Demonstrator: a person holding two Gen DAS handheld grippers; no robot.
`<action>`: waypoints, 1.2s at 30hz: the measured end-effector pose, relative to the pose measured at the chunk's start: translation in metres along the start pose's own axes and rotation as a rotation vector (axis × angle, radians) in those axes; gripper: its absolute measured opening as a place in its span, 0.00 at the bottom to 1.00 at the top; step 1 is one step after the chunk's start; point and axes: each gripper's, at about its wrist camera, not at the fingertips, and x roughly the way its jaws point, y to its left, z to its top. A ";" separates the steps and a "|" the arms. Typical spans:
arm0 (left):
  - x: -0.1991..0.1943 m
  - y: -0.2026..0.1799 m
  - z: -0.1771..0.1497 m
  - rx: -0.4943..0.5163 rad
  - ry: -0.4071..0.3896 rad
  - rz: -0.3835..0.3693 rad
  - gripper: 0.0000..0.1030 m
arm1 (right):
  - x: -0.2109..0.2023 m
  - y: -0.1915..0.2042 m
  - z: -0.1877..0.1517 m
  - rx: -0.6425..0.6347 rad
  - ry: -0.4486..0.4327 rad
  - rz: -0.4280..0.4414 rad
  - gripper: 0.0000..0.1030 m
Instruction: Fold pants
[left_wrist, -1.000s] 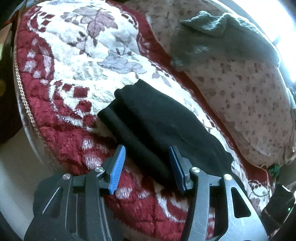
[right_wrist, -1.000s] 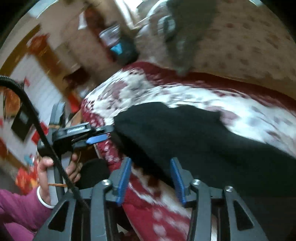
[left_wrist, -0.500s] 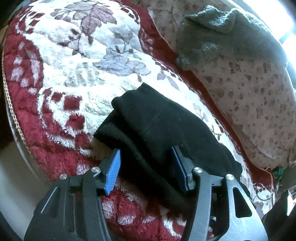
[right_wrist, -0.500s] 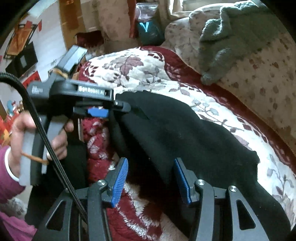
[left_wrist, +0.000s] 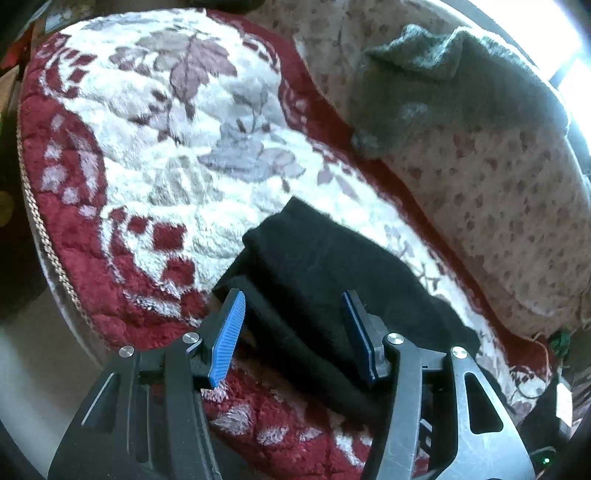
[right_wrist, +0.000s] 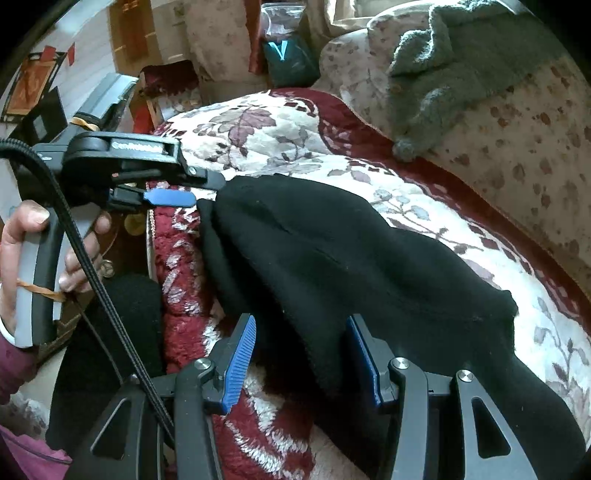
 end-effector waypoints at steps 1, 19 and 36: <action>0.003 -0.001 0.000 0.004 0.002 0.007 0.51 | 0.001 0.001 0.000 -0.004 0.000 -0.002 0.48; 0.023 -0.014 0.016 0.041 -0.068 0.028 0.18 | 0.010 -0.028 0.002 0.134 -0.009 0.072 0.12; 0.009 0.010 -0.010 0.027 -0.069 0.047 0.15 | 0.000 -0.007 -0.005 0.141 0.014 0.143 0.09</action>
